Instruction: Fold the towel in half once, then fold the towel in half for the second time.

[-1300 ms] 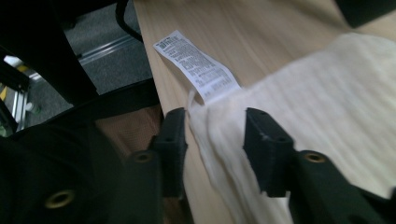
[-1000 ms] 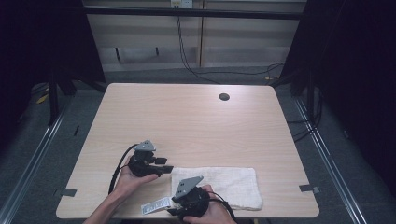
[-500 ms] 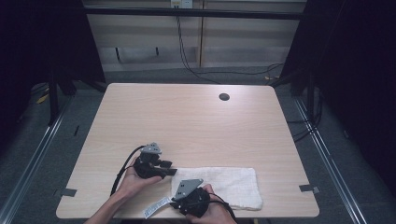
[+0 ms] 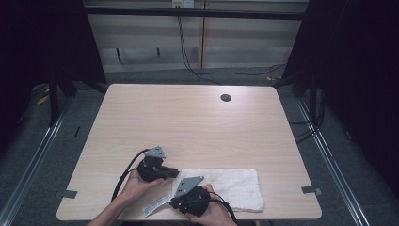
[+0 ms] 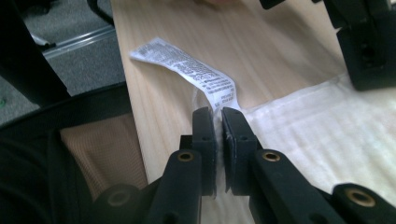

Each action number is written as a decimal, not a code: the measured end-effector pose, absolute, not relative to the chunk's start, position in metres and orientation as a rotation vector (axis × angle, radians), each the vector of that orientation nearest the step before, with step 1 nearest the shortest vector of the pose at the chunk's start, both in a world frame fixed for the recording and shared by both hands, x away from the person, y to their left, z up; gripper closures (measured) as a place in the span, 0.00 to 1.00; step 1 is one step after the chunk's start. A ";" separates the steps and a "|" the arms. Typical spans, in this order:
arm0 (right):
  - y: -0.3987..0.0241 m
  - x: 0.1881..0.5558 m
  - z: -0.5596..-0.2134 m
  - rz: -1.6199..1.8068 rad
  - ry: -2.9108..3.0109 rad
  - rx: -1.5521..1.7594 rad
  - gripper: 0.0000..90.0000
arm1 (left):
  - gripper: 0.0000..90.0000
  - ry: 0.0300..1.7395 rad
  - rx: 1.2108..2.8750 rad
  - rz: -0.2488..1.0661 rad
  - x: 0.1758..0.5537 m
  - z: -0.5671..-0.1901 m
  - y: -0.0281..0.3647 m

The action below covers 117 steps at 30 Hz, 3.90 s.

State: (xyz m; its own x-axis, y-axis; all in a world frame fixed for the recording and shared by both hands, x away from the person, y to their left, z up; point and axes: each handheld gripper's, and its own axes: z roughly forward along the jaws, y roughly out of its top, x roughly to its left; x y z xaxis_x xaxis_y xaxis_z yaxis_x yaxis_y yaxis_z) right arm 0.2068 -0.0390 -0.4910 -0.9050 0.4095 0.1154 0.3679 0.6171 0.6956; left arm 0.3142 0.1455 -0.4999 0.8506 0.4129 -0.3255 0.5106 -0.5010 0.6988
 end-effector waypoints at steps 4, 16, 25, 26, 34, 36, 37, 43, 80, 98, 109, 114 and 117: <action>-0.040 0.208 -0.484 1.237 2.762 0.714 0.95 | 0.96 0.704 2.115 -0.175 0.317 -0.497 0.150; -0.046 0.208 -0.466 1.345 2.709 0.747 0.95 | 0.96 0.684 2.045 -0.151 0.312 -0.473 0.154; -0.049 0.209 -0.452 1.387 2.683 0.742 0.95 | 0.96 0.679 2.013 -0.149 0.316 -0.463 0.158; -0.048 0.210 -0.451 1.395 2.676 0.738 0.95 | 0.96 0.678 2.006 -0.149 0.317 -0.461 0.159; -0.046 0.215 -0.440 1.458 2.643 0.745 0.95 | 0.96 0.671 1.985 -0.108 0.320 -0.444 0.168; -0.046 0.216 -0.436 1.478 2.625 0.736 0.95 | 0.96 0.674 1.980 -0.094 0.321 -0.440 0.171; -0.046 0.216 -0.433 1.488 2.616 0.735 0.95 | 0.96 0.675 1.972 -0.081 0.321 -0.437 0.173; -0.042 0.218 -0.421 1.565 2.588 0.712 0.95 | 0.96 0.668 1.922 -0.067 0.319 -0.423 0.181; -0.059 0.224 -0.415 1.618 2.515 0.769 0.95 | 0.96 0.646 1.980 -0.033 0.331 -0.421 0.158; -0.093 0.215 -0.419 1.525 2.326 0.891 0.95 | 0.96 0.658 1.995 -0.067 0.344 -0.434 0.113; -0.118 0.193 -0.429 1.448 2.284 0.936 0.94 | 0.96 0.605 2.061 -0.097 0.335 -0.444 0.092; -0.120 0.190 -0.431 1.418 2.313 0.929 0.94 | 0.96 0.602 2.073 -0.108 0.333 -0.447 0.086; -0.122 0.191 -0.434 1.418 2.323 0.938 0.94 | 0.96 0.596 2.086 -0.109 0.332 -0.450 0.083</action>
State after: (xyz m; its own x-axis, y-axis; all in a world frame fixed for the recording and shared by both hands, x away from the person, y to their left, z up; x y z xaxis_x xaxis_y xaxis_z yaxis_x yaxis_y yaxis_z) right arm 0.1908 -0.1216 -0.4345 -0.7568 0.6450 0.1057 0.3890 0.3145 0.8659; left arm 0.3323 0.0826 -0.4495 0.8782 0.3710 -0.3017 0.4538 -0.4478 0.7704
